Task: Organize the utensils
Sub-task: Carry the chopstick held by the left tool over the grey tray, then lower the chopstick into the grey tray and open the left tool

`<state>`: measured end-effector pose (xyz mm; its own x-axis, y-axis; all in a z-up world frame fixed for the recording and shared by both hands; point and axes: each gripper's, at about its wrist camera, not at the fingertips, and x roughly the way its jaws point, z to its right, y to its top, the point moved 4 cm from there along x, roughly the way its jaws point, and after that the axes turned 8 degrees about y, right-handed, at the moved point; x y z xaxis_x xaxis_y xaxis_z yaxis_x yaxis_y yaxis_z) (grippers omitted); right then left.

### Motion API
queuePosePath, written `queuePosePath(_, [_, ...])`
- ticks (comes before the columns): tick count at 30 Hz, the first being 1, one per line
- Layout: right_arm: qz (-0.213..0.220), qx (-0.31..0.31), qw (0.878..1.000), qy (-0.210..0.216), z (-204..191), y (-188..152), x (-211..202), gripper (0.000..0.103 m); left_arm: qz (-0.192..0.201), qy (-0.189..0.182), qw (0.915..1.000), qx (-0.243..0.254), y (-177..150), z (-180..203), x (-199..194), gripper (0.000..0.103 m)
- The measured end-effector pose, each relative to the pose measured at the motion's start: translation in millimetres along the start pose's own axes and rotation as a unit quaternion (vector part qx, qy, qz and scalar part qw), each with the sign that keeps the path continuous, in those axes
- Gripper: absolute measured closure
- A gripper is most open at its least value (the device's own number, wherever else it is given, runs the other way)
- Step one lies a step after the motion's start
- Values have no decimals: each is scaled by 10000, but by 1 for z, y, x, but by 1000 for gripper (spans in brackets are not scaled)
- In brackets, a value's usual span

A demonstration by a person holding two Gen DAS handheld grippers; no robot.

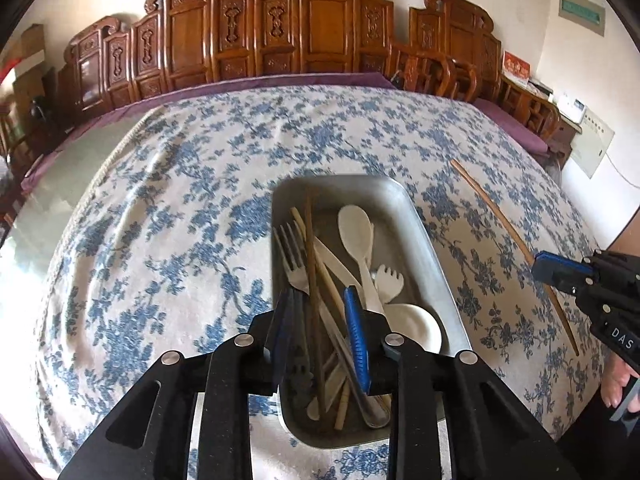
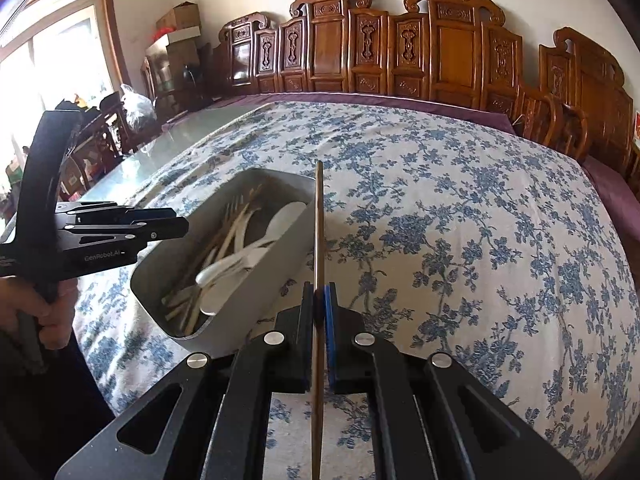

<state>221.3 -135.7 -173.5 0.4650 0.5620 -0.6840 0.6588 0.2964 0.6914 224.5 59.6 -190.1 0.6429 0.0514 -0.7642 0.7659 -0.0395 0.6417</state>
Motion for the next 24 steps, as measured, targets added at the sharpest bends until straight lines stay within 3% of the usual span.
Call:
queuePosePath(15, [4,4,9998,219,-43,30,27,97,247,154,9994,-198,10,-29,-9,76])
queuePosePath(24, [-95,412,9983,412,-59,41,61,97,286,185,9990,-294,12,-40,-12,76])
